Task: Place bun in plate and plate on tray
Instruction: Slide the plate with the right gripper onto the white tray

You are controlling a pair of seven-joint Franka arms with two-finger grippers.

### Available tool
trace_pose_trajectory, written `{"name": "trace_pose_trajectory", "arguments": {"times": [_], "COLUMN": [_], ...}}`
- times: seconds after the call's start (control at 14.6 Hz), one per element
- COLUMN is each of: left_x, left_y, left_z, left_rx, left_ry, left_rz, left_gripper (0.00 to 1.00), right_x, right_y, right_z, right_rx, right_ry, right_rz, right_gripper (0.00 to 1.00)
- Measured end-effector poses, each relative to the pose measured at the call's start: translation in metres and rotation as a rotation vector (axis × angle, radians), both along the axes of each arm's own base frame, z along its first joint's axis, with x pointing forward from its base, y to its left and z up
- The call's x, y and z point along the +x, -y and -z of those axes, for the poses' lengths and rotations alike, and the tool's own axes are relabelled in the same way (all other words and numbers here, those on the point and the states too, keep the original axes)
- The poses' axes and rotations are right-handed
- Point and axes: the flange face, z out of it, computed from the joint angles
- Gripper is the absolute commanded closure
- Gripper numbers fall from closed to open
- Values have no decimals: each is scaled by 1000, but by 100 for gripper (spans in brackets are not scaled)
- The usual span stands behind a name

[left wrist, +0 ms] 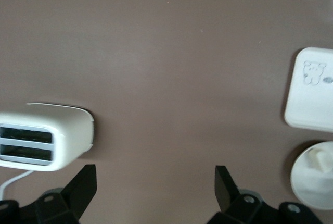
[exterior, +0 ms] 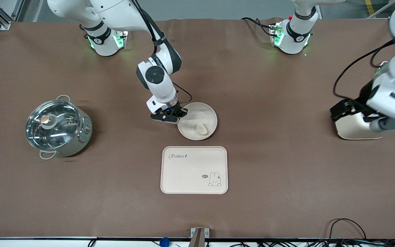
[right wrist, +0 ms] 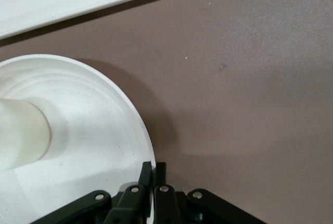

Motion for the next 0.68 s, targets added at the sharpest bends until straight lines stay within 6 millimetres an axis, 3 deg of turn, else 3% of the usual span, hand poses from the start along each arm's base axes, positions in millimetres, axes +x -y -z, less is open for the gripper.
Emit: {"name": "trace_pose_trajectory", "arguments": {"times": [0.21,0.48,0.68], "left_x": [-31,-75,-84], "left_y": [-24,-22,-18], "left_z": [-17,-21,-24], "left_rx": [-8,-12,-25], "left_ry": [-11,-40,-41], "left_rz": [49,97,120], "left_gripper": [0,0,0], "right_x": [2,3,8], "right_y": [-3,-3,3], "right_z": [-19,-60,-81], "right_rx": [-5,8,24], "right_ry": [-32,-52,-47], "right_rz": [-3,-3,10], "right_gripper": [99,99,99]}}
